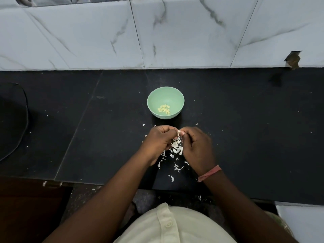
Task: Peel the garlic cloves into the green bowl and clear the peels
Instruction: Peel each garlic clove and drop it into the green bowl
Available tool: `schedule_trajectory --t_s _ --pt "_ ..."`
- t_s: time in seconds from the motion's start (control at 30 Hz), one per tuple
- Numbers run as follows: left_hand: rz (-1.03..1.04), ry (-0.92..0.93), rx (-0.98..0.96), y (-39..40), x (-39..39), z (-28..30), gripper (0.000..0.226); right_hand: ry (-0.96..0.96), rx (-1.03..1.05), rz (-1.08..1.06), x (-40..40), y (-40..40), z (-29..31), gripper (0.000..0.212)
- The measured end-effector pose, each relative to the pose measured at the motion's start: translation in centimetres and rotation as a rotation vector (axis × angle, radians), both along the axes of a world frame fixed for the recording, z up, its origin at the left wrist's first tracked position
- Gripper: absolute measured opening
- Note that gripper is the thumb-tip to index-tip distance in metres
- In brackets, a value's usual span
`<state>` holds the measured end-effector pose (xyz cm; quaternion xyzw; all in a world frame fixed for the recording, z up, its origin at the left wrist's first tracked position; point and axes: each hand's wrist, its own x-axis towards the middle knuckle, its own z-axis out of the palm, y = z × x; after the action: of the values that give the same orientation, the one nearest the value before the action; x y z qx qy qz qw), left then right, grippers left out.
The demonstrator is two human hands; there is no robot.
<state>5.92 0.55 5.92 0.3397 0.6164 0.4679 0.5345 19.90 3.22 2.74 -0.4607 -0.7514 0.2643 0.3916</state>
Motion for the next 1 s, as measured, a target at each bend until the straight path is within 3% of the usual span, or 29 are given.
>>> schedule_trajectory --t_s 0.1,0.27,0.43,0.63,0.8,1.0 --pt "-0.029 0.103 0.014 -0.1 0.0 0.0 0.016 -0.096 0.012 0.032 -0.2 0.1 -0.4 0.011" --pt "0.016 -0.023 -0.005 -0.2 0.3 -0.6 0.011 -0.241 0.005 0.010 -0.9 -0.1 -0.3 0.025" --pt "0.034 0.001 0.005 0.0 0.5 -0.7 0.012 -0.209 -0.042 -0.016 -1.0 0.3 -0.8 0.030" --pt "0.127 -0.348 -0.059 0.4 0.7 -0.3 0.018 -0.092 -0.062 -0.018 -0.7 0.5 -0.7 0.011" --pt "0.090 -0.264 -0.034 0.6 0.6 -1.0 0.029 -0.112 0.032 0.019 -0.3 0.5 -0.5 0.035" --pt "0.079 -0.363 -0.006 0.8 0.8 -1.1 0.013 -0.015 -0.033 -0.065 -0.7 0.4 -0.6 0.026"
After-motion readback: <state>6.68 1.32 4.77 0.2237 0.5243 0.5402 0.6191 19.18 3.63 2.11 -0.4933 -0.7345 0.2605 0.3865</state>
